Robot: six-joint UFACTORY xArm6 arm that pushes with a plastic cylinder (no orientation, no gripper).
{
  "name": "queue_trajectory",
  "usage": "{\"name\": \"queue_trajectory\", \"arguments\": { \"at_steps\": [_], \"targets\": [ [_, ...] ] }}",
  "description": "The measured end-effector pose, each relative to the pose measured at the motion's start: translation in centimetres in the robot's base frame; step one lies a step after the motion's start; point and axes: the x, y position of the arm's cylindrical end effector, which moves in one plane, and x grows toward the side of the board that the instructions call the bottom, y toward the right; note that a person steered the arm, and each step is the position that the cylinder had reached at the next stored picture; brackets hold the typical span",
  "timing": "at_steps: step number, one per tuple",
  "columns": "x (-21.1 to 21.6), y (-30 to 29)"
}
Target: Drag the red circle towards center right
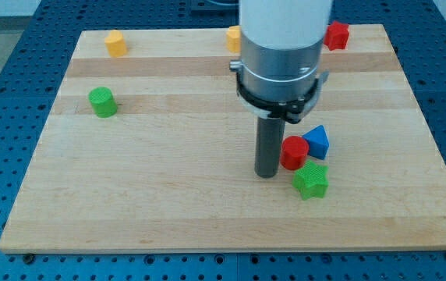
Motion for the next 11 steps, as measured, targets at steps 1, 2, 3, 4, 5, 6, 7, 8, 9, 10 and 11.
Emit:
{"name": "queue_trajectory", "arguments": {
  "at_steps": [1, 2, 3, 4, 5, 6, 7, 8, 9, 10, 11],
  "targets": [
    [0.0, 1.6],
    [0.0, 3.2],
    [0.0, 4.7],
    [-0.5, 4.9],
    [-1.8, 4.9],
    [-3.7, 4.9],
    [-5.4, 4.9],
    [-6.7, 4.9],
    [-6.4, 4.9],
    [-5.8, 4.2],
    [-5.7, 2.4]
  ]
}}
